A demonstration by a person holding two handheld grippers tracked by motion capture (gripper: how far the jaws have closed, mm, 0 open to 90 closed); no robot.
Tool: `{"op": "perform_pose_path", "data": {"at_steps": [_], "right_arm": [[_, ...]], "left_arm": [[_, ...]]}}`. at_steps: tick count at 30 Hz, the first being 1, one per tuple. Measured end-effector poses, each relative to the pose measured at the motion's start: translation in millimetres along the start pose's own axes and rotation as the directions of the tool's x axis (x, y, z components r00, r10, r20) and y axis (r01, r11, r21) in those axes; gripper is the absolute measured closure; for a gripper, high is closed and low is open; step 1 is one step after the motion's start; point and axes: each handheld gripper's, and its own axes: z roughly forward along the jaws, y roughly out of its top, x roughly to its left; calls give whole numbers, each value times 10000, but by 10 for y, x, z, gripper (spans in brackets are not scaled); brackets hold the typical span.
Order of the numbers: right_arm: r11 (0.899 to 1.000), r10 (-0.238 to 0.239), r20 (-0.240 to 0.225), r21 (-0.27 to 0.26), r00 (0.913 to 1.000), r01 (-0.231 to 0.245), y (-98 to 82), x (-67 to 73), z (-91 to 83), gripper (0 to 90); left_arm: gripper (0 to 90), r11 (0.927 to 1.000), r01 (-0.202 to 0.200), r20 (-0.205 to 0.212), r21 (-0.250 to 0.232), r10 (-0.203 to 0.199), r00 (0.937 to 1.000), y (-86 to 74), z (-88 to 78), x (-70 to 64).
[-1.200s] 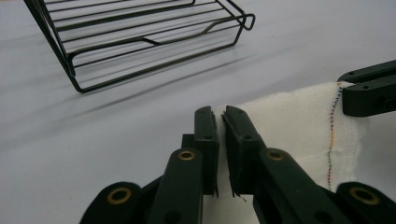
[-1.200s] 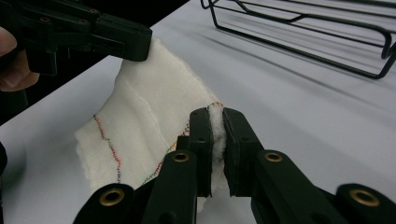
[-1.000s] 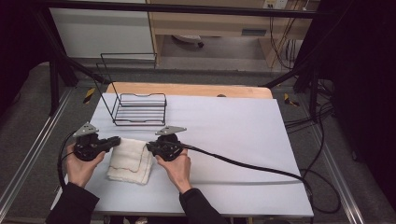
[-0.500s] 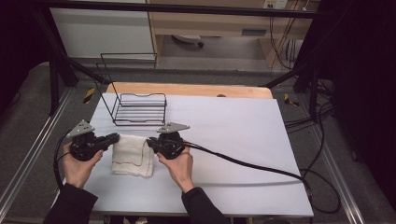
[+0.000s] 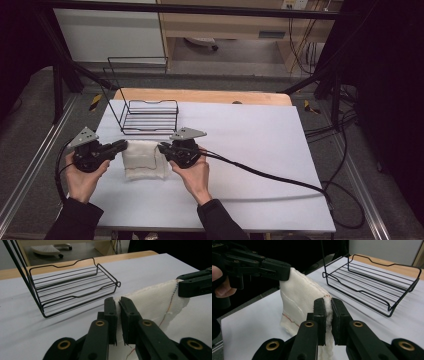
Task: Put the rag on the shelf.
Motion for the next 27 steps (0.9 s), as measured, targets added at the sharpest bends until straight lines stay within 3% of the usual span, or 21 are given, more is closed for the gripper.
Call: {"op": "perform_pose_path", "data": {"at_steps": [18, 27], "right_arm": [[9958, -448, 63, -795, 9990, 452, 216, -15, -194, 835], [9883, -841, 157, -1264, 9963, 855, 362, 14, -229, 836]], "left_arm": [[838, 9975, -107, 50, -705, 111, 9999, 184, -89, -101], [838, 9902, -142, -72, -1388, 134, 9999, 287, -169, -85]]}}
